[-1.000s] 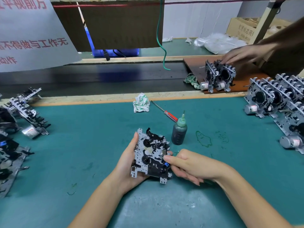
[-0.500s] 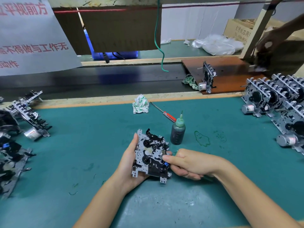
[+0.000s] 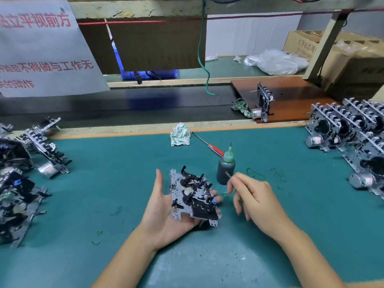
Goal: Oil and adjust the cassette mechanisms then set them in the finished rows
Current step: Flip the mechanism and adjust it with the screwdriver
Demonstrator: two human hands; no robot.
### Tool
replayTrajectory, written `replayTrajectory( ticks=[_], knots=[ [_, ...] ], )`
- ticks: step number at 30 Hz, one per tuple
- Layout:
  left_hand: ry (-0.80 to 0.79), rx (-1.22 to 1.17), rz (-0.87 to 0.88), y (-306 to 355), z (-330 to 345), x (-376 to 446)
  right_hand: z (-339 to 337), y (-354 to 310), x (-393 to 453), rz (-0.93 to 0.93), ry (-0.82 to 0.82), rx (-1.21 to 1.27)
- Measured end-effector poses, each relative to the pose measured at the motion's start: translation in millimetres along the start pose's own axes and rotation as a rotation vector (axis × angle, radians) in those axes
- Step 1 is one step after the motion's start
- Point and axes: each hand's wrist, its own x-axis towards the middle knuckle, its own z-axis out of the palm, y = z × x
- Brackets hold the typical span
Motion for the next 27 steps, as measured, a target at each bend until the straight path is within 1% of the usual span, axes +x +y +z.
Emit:
replayTrajectory(
  ticks=[3, 6, 7, 8, 11, 13, 15, 18, 19, 21, 24, 25, 27],
  knots=[
    [-0.026, -0.102, -0.032, 0, -1, 0, -2, 7, -7, -0.03, 0.064, -0.101],
    [-0.027, -0.104, -0.034, -1, -5, 2, -3, 12, -11, 0.007, 0.083, -0.139],
    [-0.028, -0.103, -0.034, -1, -6, 3, -3, 13, -12, 0.027, 0.08, -0.185],
    [-0.033, -0.102, -0.035, -1, -7, 3, -3, 12, -11, 0.052, 0.069, -0.263],
    [-0.067, -0.092, -0.038, -1, -9, 3, 1, 8, -10, 0.089, 0.062, -0.605],
    [-0.09, -0.057, -0.038, -1, -9, 4, 2, 7, -8, 0.081, 0.097, -0.73],
    [-0.106, 0.012, -0.037, -1, -8, 4, -1, 9, -7, 0.027, 0.135, -0.74],
    [-0.15, 0.109, -0.043, -1, -7, 3, -6, 14, -8, -0.107, 0.193, -0.554],
    [-0.164, 0.141, -0.047, -1, -7, 3, -7, 14, -9, -0.15, 0.173, -0.52],
    [-0.182, 0.211, -0.059, 0, -9, 1, -7, 13, -10, -0.221, 0.082, -0.512],
    [-0.155, 0.336, -0.096, 1, -10, -2, 0, 9, -12, -0.305, -0.069, -0.599],
    [-0.13, 0.403, -0.12, 1, -11, -4, 3, 7, -13, -0.334, -0.098, -0.633],
    [-0.082, 0.528, -0.176, 4, -10, -5, 5, 5, -14, -0.417, -0.099, -0.708]
  ],
)
